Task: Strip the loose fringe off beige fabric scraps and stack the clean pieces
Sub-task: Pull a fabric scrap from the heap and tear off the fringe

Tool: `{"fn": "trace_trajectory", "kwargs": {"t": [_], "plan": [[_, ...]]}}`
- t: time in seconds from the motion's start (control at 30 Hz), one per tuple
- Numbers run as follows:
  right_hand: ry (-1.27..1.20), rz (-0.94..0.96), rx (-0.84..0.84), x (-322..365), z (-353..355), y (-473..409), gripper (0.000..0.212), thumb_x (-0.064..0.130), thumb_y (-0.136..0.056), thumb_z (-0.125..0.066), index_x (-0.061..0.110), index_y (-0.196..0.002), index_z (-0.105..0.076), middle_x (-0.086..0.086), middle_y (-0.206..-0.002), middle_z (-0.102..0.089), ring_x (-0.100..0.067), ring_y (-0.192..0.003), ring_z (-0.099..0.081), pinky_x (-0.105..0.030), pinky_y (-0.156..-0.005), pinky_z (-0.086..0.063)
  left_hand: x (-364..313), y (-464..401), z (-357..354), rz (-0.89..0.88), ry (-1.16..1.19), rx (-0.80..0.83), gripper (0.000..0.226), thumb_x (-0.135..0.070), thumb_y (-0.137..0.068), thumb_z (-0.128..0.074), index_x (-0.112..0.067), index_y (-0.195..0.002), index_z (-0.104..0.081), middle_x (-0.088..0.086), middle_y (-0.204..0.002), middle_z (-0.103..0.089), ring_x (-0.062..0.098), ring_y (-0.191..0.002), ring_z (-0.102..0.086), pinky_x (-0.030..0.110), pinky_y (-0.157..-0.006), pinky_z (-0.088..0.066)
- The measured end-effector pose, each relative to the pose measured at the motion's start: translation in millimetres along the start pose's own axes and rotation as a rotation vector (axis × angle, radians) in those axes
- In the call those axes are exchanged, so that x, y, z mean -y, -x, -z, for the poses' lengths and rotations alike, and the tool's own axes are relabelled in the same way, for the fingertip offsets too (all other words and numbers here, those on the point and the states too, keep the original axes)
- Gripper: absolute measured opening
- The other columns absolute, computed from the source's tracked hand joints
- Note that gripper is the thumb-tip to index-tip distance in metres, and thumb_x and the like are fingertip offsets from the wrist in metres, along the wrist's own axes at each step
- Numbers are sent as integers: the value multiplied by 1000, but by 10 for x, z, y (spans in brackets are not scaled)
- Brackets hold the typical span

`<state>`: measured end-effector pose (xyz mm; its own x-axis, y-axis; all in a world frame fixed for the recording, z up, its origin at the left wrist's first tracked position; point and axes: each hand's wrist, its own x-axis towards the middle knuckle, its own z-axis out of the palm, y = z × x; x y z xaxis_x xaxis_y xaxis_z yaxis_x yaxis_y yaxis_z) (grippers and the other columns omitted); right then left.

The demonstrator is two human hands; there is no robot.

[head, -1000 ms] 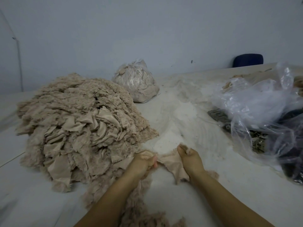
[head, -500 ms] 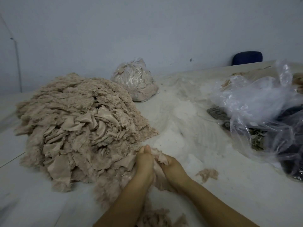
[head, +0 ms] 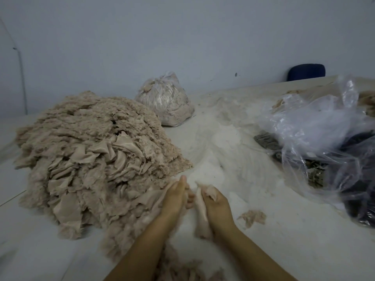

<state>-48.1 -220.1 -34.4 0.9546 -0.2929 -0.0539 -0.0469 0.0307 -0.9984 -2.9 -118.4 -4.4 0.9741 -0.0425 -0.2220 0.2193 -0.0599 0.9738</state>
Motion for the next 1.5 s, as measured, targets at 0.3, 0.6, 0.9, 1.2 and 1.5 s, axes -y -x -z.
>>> {"fn": "trace_trajectory", "kwargs": {"t": [0.3, 0.6, 0.9, 1.2, 1.5], "plan": [[229, 77, -246, 204, 502, -540, 26, 28, -91, -63, 16, -68, -58, 1, -72, -63, -12, -66, -55, -14, -58, -40, 16, -93, -146, -203, -47, 58, 17, 1, -85, -65, -9, -77, -54, -1, -61, -47, 2, -51, -46, 13, -49, -38], [707, 258, -192, 137, 838, -566, 36, 18, -93, -56, 13, -129, -51, -9, -121, -54, -25, -108, -56, -29, -88, -43, 236, -143, -173, -569, -732, 115, 19, -28, -85, -65, -16, -99, -67, -10, -96, -51, 4, -87, -48, 2, -74, -33], [1355, 258, 428, -104, 714, -613, 51, 37, -105, -15, 23, -154, -7, 6, -162, -2, -10, -148, 3, -34, -117, 5, 351, -140, -220, -850, -1051, 225, 22, -27, -95, -52, -10, -95, -66, -2, -109, -57, 17, -99, -44, 20, -82, -34], [1409, 243, 448, -84, 698, -659, 50, 33, -105, -12, 26, -153, -1, 9, -161, 1, -10, -148, 4, -40, -117, 6, 216, -22, 235, -777, -865, 477, 56, -48, -93, -42, 1, -80, -64, 12, -92, -66, 18, -91, -53, 17, -82, -37], [1418, 226, 425, -66, 637, -589, 49, 28, -105, -13, 22, -154, -6, 8, -162, 0, -9, -148, 4, -43, -118, 5, 159, 69, 361, -611, -815, 520, 30, -18, -95, -51, 2, -73, -55, 8, -73, -50, 17, -73, -45, 27, -71, -35]]}}
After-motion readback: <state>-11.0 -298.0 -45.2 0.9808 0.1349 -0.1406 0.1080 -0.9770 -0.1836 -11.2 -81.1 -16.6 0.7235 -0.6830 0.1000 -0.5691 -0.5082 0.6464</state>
